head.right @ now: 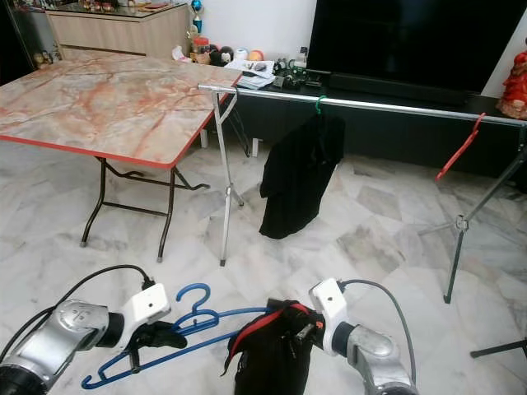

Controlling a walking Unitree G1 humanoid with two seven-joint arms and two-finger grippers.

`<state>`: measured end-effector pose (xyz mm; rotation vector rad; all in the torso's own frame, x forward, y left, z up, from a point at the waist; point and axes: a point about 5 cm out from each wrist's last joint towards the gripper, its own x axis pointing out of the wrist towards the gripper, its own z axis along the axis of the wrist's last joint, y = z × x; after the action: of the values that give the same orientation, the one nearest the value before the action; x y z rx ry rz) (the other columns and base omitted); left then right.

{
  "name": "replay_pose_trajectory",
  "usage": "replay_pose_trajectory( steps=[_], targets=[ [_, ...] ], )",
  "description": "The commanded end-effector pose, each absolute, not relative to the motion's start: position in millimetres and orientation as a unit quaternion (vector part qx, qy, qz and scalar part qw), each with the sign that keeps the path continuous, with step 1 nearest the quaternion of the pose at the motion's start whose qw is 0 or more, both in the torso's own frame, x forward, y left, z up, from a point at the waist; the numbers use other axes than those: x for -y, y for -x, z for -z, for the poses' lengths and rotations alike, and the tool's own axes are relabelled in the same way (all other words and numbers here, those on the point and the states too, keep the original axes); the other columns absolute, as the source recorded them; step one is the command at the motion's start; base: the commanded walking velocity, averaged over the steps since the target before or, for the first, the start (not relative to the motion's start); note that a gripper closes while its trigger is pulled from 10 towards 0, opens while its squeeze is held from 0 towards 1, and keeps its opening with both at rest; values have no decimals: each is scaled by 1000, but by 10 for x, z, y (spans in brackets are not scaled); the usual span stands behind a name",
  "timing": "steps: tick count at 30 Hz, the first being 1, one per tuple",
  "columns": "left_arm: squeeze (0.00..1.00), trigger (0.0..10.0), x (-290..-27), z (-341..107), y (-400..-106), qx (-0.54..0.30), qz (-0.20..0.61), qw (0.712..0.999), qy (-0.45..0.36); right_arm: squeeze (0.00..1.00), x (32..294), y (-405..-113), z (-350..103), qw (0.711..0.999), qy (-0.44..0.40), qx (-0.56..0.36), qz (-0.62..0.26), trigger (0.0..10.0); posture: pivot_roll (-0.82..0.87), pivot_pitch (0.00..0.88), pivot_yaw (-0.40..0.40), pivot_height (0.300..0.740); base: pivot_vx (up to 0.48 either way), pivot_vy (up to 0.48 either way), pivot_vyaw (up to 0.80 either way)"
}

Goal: Hang hanger

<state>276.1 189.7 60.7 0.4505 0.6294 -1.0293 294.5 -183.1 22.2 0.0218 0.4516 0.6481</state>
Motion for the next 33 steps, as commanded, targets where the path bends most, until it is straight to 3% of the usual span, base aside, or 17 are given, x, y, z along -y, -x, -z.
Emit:
replay_pose_trajectory(
  steps=[1, 6, 8, 14, 18, 19, 20, 21, 28, 33],
  targets=[
    [0, 0, -2004, -626, -2761, -287, 456, 814, -216, 0, 1959, -3035, -298, 945, -7, -202, -256, 0, 224, 0, -48, 740, 0, 0, 0],
    [0, 0, -2105, -582, -2745, -264, 414, 842, -224, 0, 2110, -3054, -255, 967, -7, -211, -142, 0, 222, 0, -49, 740, 0, 0, 0],
    [0, 0, -2207, -516, -2760, -253, 359, 871, -221, 0, 2237, -3034, -208, 973, -34, -224, -52, 0, 221, 0, -45, 740, 0, 0, 0],
    [0, 0, -2311, -334, -2695, -283, 312, 882, -214, 0, 2264, -3007, -157, 970, -71, -231, 4, 0, 217, 0, -40, 740, 0, 0, 0],
    [0, 157, -2454, 3, -2564, -354, 200, 897, -171, 0, 2189, -2997, -129, 972, -64, -227, 11, 0, 215, 0, -38, 740, 0, 0, 0],
    [0, 1490, -2490, 90, -2503, -375, 179, 893, -173, 0, 2179, -3001, -132, 972, -66, -225, 14, 0, 215, 0, -38, 740, 0, 0, 0],
    [0, 4235, -2532, 200, -2407, -402, 155, 884, -180, 0, 2164, -3016, -146, 973, -74, -219, 17, 0, 215, 0, -38, 740, 0, 0, 0],
    [0, 10000, -2542, 261, -2344, -414, 144, 882, -174, 0, 2155, -3030, -159, 973, -80, -216, 19, 0, 211, 0, -38, 740, 0, 0, 0],
    [0, 10000, -2553, 527, -2031, -444, 50, 891, -86, 0, 2091, -3140, -266, 977, -89, -194, 27, 0, 207, 0, -39, 740, 0, 0, 0],
    [0, 10000, -2512, 642, -1890, -452, 16, 887, -95, 0, 2081, -3204, -360, 980, -99, -163, 51, 0, 195, 0, -36, 740, 0, 0, 0]
  ],
)
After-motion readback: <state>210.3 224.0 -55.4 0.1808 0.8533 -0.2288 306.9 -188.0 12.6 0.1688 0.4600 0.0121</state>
